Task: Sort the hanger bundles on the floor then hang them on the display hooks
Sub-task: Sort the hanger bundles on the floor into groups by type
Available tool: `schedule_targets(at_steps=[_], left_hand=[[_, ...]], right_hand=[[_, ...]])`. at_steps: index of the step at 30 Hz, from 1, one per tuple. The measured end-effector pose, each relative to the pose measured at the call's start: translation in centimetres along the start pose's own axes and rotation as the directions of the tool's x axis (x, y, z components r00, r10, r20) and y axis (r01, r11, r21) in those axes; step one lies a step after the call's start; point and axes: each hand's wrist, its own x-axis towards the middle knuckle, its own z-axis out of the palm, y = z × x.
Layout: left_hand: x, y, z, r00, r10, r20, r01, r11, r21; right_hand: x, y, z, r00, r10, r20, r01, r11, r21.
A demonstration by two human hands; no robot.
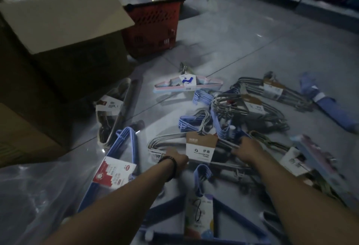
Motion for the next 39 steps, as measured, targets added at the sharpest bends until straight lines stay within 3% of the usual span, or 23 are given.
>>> schedule_targets(at_steps=[4, 9, 12, 16, 20, 26, 28, 31, 34, 36, 39], left_hand=[[0.1, -0.8, 1.4, 0.987, -0.12, 0.106, 0.15, 0.922, -0.358], [-0.8, -0.6, 1.1, 0.972, -0.099, 0.215, 0.187, 0.879, -0.439], [-0.5, -0.6, 0.3, 0.97, -0.05, 0.236, 0.167, 0.845, -0.507], [0.0, -0.4, -1.5, 0.978, 0.011, 0.208, 0.111, 0.82, -0.562], [-0.1, -0.5, -2.5, 0.976, 0.063, 0.207, 0.07, 0.815, -0.575], [0.5, 0.1, -3.2, 0.973, 0.161, 0.167, -0.008, 0.744, -0.668], [0.9, 0.0, -3.3, 0.975, 0.211, 0.066, -0.133, 0.798, -0.587], [1.5, -0.3, -4.6, 0.906, 0.369, -0.205, -0.406, 0.896, -0.179], [2.6, -1.1, -6.3, 0.855, 0.471, -0.216, -0.459, 0.882, 0.108], [2.7, -1.5, -6.8, 0.839, 0.53, -0.122, -0.466, 0.816, 0.341], [2.8, -2.9, -6.5, 0.778, 0.628, 0.037, -0.467, 0.537, 0.703]], right_hand=[[1.2, 0.4, 2.5, 1.0, 0.02, 0.003, -0.02, 1.0, 0.007], [1.9, -0.1, 3.2, 0.998, 0.062, -0.016, -0.063, 0.993, -0.1], [2.2, 0.0, 3.8, 1.0, 0.01, 0.01, -0.009, 0.994, -0.105], [1.6, -0.3, 3.7, 0.988, -0.155, -0.024, 0.155, 0.988, 0.008], [0.2, -2.2, 2.8, 0.974, -0.199, -0.112, 0.213, 0.969, 0.127], [-1.3, -8.2, 5.3, 0.991, -0.039, -0.128, 0.094, 0.881, 0.463], [-1.8, -11.3, 6.6, 0.996, 0.046, -0.081, 0.01, 0.81, 0.586], [-1.7, -15.6, 8.8, 0.998, 0.055, 0.04, -0.067, 0.681, 0.729], [-1.6, -17.9, 9.3, 0.996, -0.034, 0.086, -0.052, 0.563, 0.825], [-2.0, -17.7, 9.2, 0.986, -0.101, 0.13, -0.034, 0.646, 0.763], [-2.1, -16.0, 7.6, 0.957, -0.264, 0.116, 0.166, 0.834, 0.525]])
